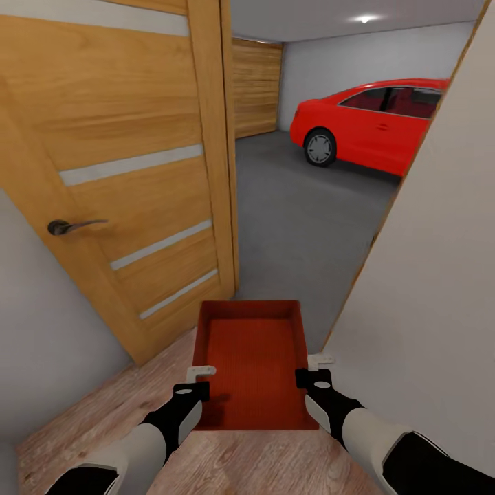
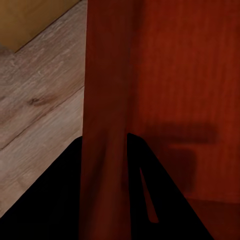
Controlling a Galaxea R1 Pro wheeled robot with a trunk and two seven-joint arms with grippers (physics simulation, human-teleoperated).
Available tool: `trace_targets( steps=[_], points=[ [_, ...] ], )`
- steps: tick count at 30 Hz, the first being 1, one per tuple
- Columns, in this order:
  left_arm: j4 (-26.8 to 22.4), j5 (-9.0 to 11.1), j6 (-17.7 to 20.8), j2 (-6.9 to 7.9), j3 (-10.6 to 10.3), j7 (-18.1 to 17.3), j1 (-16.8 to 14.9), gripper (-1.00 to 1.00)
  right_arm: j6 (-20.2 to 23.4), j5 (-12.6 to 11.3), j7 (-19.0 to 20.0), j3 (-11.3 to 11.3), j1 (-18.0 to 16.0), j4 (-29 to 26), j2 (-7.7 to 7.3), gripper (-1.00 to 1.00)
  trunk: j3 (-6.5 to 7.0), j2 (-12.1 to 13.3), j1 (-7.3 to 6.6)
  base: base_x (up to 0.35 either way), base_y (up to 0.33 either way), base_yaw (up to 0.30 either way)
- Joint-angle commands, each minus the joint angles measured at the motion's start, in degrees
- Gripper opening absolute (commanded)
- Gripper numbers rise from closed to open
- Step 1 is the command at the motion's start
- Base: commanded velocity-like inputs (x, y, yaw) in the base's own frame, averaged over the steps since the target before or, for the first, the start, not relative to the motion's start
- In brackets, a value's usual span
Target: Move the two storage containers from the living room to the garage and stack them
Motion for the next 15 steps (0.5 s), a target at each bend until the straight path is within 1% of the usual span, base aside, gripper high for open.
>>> trace_targets(
  steps=[1, 9, 15],
  points=[
    [-0.3, -1.2, 0.4, 0.42, -1.0, 0.8, 0.0, -1.00, -0.4, -1.3, -0.7, -0.5, -0.1, 1.5, -0.01, -1.00, -0.08, -0.1, 0.04, 0.188, 0.273, 0.000],
    [-0.3, -1.3, 0.4, 0.42, -1.0, 0.8, 0.0, -1.00, -0.4, -1.3, -0.7, -0.5, -0.1, 1.5, -0.01, -1.00, -0.08, -0.1, 0.04, 0.189, 0.275, -0.010],
    [-0.3, -1.3, 0.4, 0.42, -1.0, 0.8, 0.0, -1.00, -0.4, -1.3, -0.7, -0.5, -0.1, 1.5, 0.07, -1.00, -0.08, -0.1, 0.04, 0.189, 0.274, -0.200]
  ],
)
